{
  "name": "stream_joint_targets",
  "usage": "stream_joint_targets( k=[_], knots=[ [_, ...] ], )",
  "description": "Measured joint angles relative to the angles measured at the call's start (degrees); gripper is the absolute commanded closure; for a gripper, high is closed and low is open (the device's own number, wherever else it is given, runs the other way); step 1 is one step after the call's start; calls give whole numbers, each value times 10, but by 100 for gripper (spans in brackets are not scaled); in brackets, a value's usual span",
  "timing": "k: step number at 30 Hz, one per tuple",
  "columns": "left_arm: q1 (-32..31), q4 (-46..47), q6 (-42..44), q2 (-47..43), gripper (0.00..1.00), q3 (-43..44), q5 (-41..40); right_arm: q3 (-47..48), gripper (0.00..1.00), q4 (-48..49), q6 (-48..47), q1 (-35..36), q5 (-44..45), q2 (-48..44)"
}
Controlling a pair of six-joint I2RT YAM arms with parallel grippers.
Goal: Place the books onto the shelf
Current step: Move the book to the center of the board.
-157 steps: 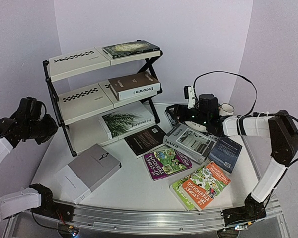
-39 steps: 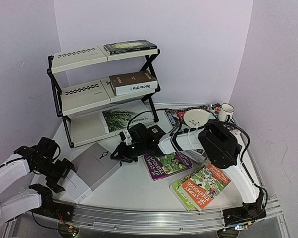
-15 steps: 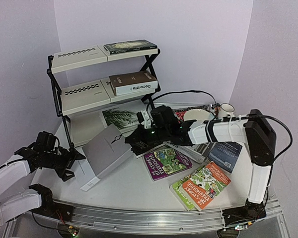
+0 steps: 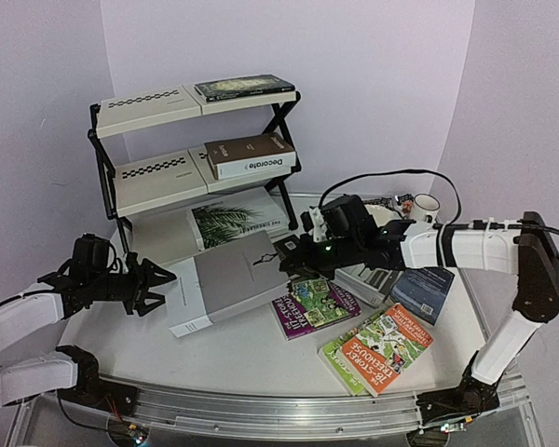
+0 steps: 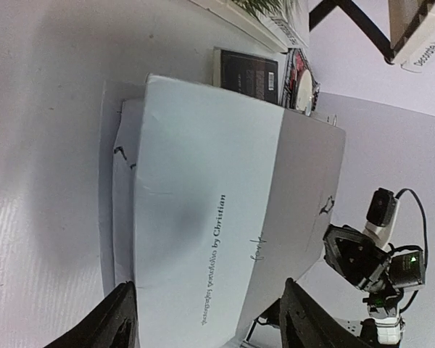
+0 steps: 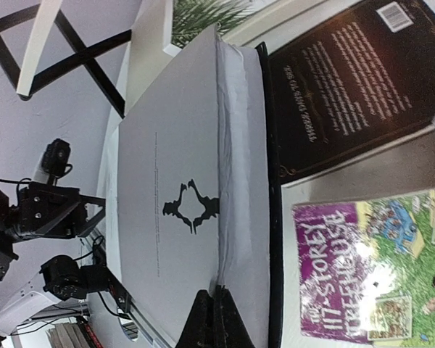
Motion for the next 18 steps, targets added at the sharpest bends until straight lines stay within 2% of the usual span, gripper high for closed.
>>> stream_joint_targets(
  k=[5,8,9,11,12,15,18],
  knots=[
    [-7,36,13,24,10,0,23,-51,100,-47,-4,-5,40,-62],
    [-11,48,30,53,7,0,28,-72,97,-71,-14,-21,57,-91],
    [-15,52,37,69,7,0,27,-79,85,-77,-17,-30,61,-98],
    [-32,53,54,95,6,0,20,-87,54,-94,-28,-49,73,-105],
    [-46,53,63,107,6,0,13,-88,47,-103,-37,-56,81,-106],
    [-82,54,89,126,7,2,-4,-88,38,-138,-60,-72,110,-107],
    [-100,59,100,128,14,2,-10,-88,33,-168,-74,-71,121,-113]
  ],
)
